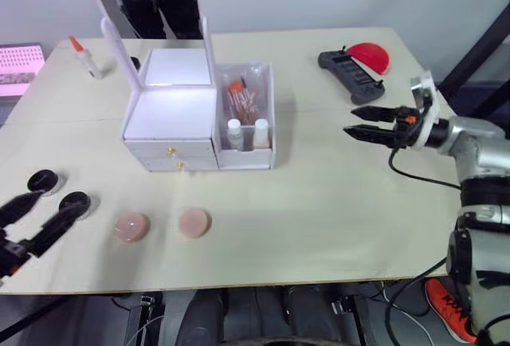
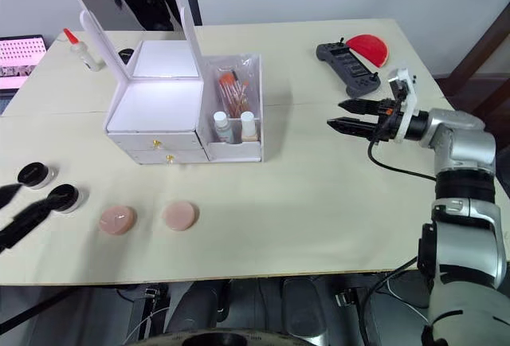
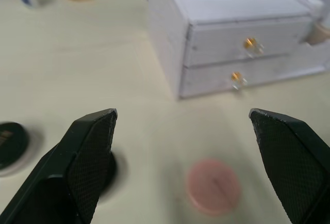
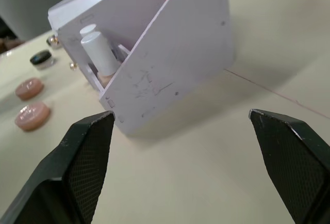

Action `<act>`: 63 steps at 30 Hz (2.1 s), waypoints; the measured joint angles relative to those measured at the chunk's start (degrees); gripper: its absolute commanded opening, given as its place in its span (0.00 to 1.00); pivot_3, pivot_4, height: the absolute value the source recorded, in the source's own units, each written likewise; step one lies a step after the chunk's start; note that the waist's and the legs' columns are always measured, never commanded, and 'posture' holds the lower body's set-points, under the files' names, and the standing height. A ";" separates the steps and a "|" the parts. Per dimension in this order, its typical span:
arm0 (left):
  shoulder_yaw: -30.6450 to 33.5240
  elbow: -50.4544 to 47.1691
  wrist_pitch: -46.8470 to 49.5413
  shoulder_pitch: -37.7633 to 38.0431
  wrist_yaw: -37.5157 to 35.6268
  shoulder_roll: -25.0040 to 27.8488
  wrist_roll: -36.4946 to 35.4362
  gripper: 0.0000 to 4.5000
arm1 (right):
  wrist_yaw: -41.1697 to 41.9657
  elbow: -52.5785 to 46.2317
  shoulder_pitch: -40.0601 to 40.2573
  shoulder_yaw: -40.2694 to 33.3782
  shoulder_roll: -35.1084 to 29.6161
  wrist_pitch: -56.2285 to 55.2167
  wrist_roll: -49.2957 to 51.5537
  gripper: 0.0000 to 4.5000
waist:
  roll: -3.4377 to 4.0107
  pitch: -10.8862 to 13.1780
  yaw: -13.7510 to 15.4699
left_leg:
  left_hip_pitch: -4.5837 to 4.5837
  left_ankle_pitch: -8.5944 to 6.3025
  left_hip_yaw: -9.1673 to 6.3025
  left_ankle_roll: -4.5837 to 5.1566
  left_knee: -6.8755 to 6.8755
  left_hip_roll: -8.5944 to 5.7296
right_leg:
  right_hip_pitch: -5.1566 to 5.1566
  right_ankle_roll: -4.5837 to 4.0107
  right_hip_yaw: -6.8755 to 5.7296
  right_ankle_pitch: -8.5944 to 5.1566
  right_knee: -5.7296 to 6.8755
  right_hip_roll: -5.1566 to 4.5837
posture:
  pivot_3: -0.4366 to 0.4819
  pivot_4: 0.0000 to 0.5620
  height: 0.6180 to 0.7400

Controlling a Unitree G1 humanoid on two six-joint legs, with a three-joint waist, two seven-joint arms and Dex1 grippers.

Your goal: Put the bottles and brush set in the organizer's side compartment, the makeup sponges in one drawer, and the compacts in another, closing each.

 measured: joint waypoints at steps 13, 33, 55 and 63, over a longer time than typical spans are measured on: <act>1.36 9.79 -3.54 1.23 -6.12 -2.09 7.04 0.99 | -4.42 4.33 1.55 -2.42 -1.36 1.00 2.08 1.00 | -0.03 0.00 -0.03 | 0.01 -0.01 0.10 -0.01 -0.04 0.03 | -0.01 0.02 0.01 -0.01 -0.04 -0.05 | 0.48 0.27 1.00; -30.38 -24.07 3.87 -15.21 32.84 -19.55 14.48 0.99 | -11.20 -41.21 -5.51 15.57 5.59 19.15 9.55 1.00 | -0.14 -0.06 2.14 | 0.08 0.00 -0.04 0.00 0.07 0.14 | 0.20 0.02 0.00 0.04 -0.01 0.19 | 0.48 0.27 1.00; -55.09 -11.10 0.98 -32.42 40.15 -29.36 37.75 0.60 | -15.58 -42.65 -7.40 20.98 6.84 14.56 8.20 1.00 | -0.16 -0.06 3.09 | 0.11 0.00 -0.11 0.00 0.06 0.14 | 0.26 0.03 -0.03 0.04 -0.04 0.23 | 0.48 0.27 1.00; -56.42 -9.53 0.41 -32.96 40.15 -31.69 40.14 0.60 | -17.00 -42.84 -7.39 21.13 6.86 15.16 8.29 1.00 | -0.16 -0.06 3.08 | 0.11 0.00 -0.11 0.00 0.06 0.14 | 0.26 0.03 -0.04 0.04 -0.05 0.23 | 0.48 0.27 1.00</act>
